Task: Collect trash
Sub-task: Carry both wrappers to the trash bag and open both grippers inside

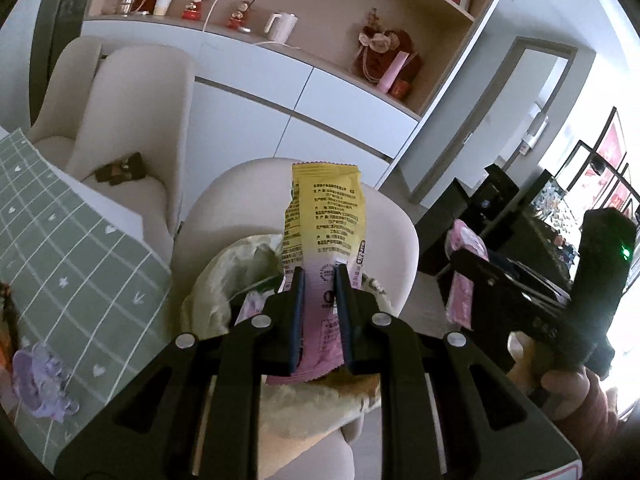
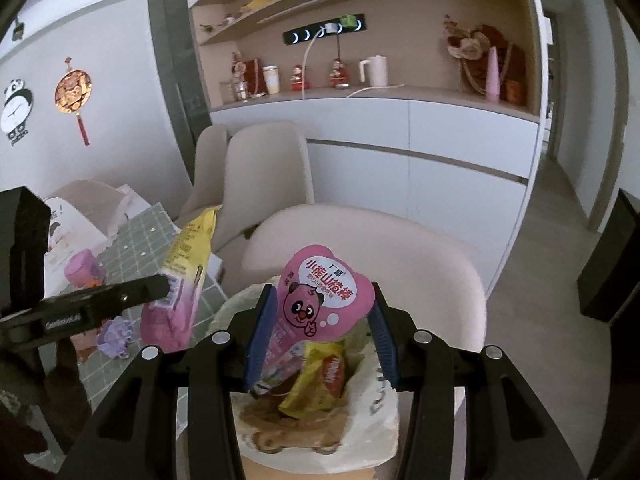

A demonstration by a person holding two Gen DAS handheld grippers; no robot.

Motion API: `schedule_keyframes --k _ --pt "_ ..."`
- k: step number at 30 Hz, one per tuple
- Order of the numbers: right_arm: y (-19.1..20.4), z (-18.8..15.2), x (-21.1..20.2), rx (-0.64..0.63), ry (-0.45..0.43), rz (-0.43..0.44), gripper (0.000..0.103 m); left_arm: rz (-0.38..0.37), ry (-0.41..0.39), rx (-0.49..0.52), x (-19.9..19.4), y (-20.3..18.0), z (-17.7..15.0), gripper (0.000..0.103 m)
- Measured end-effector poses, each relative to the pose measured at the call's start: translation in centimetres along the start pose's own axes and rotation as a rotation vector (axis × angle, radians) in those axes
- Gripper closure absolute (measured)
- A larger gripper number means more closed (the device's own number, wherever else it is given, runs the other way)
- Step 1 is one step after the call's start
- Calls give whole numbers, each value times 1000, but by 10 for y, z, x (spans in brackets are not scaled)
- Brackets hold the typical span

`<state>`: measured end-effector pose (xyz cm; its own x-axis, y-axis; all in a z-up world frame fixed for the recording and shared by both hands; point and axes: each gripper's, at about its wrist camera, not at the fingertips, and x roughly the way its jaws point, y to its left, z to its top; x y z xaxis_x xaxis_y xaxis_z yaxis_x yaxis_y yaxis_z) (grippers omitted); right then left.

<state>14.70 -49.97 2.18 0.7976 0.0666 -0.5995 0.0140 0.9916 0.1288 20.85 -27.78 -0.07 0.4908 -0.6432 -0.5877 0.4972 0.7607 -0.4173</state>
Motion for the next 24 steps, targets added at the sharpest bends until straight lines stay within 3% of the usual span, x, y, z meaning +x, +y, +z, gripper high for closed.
schedule_keyframes --k 9,14,24 --pt "-10 -3 5 -5 5 9 59 -9 45 -6 36 -3 -5 88" --pt "-14 -2 17 0 14 19 59 -15 71 -42 54 6 -4 68" --pt "-5 -10 50 5 60 77 59 65 60 -95 15 35 -17 62"
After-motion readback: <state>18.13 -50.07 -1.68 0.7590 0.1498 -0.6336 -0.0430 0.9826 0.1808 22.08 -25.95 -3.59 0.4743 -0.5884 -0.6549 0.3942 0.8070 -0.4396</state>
